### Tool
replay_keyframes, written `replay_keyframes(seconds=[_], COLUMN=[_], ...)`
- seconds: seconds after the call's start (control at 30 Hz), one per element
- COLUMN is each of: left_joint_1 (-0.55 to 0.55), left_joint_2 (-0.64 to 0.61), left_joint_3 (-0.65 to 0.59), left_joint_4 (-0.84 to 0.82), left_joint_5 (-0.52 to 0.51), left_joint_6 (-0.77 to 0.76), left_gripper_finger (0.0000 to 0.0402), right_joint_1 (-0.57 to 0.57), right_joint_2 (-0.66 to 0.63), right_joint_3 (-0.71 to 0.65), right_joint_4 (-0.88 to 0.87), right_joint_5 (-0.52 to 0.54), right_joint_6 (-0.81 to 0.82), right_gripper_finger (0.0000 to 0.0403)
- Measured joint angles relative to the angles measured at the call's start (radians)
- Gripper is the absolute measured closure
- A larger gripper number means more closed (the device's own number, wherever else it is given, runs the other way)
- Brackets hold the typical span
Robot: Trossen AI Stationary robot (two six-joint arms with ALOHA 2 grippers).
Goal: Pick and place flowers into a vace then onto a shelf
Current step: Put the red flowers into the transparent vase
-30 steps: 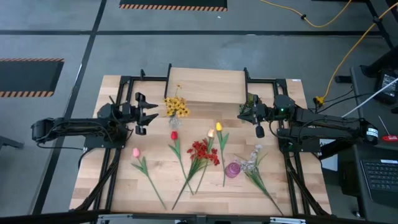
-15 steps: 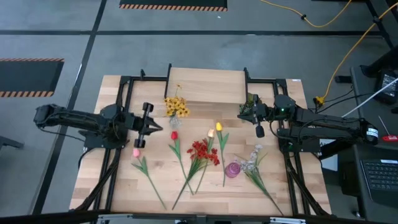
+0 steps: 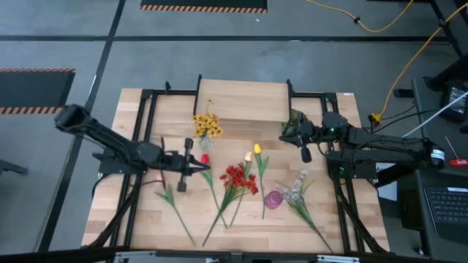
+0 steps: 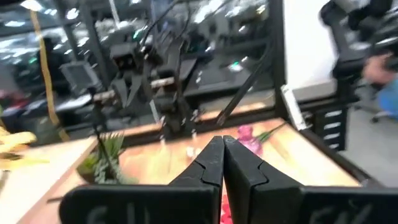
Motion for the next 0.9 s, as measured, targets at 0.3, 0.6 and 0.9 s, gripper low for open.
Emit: replay_keyframes(seconds=[0.3,0.6,0.9], left_joint_1=[-0.148,-0.198,-0.190], left_joint_2=[0.222,0.349,0.543], left_joint_3=[0.304,0.610,0.911], left_joint_4=[-0.471,-0.952,-1.401], left_joint_5=[-0.257,-0.294,-0.137], left_joint_6=[-0.228,-0.626,-0.984], left_gripper_finger=[0.0400,0.0399,0.0399], right_joint_1=[0.081,0.110,0.109], right_joint_2=[0.000,0.000,0.000], right_joint_3=[0.000,0.000,0.000], right_joint_4=[0.024,0.022,0.000], right_joint_5=[-0.001,-0.001,0.000], right_joint_6=[-0.003,-0.005,-0.015], right_gripper_finger=[0.0385,0.0385,0.0385])
